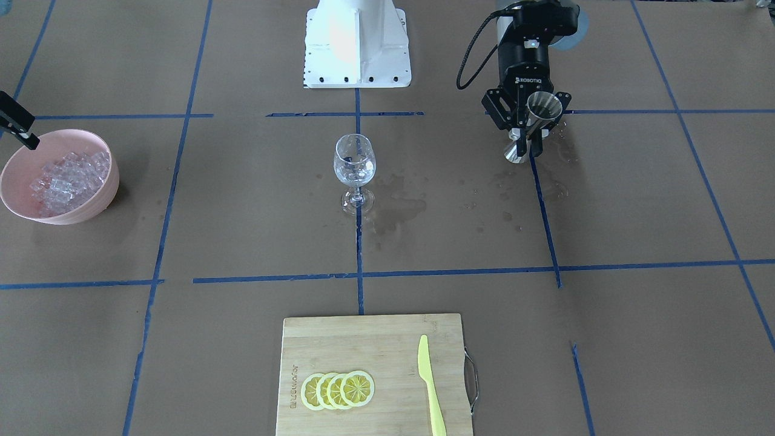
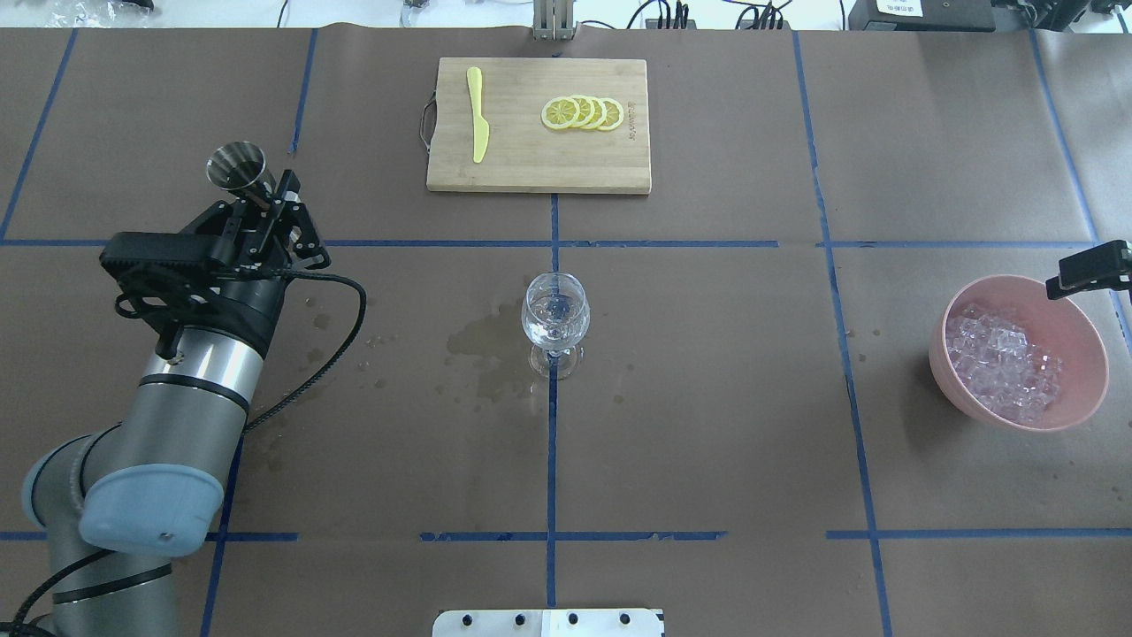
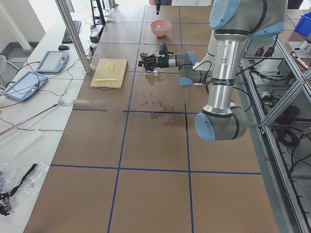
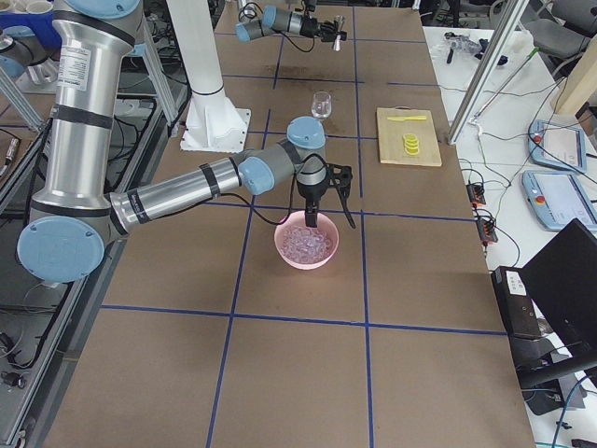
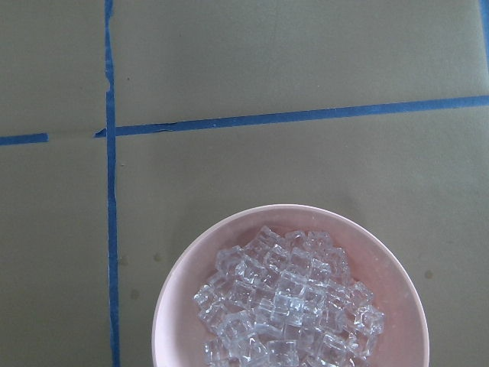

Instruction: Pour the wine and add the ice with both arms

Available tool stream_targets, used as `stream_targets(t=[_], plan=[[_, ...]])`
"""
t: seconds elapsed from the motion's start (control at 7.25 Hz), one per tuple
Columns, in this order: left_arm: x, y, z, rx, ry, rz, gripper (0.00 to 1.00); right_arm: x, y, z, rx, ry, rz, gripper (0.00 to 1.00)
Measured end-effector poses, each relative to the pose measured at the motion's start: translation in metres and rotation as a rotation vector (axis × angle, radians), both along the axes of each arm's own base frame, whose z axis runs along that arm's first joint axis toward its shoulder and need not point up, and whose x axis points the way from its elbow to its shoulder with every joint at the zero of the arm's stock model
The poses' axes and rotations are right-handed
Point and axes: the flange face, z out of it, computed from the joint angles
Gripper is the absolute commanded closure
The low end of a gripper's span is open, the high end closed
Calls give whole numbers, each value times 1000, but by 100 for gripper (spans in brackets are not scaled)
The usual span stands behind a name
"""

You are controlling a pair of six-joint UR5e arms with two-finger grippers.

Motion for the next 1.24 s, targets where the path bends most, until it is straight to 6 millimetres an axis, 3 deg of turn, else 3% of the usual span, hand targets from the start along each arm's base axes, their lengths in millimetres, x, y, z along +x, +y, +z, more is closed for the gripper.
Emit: stream_targets(t=[0.41,0.97,1.24], plan=[[34,-4,-15,1,0,36,100,-31,-3,24,40,48,-37,0],[50,0,-27,13,-38,85,100,-61,-7,51,34,77,-84,0],[65,16,-35,21,-38,127,100,-65,-9,59,26,88,-90,0]])
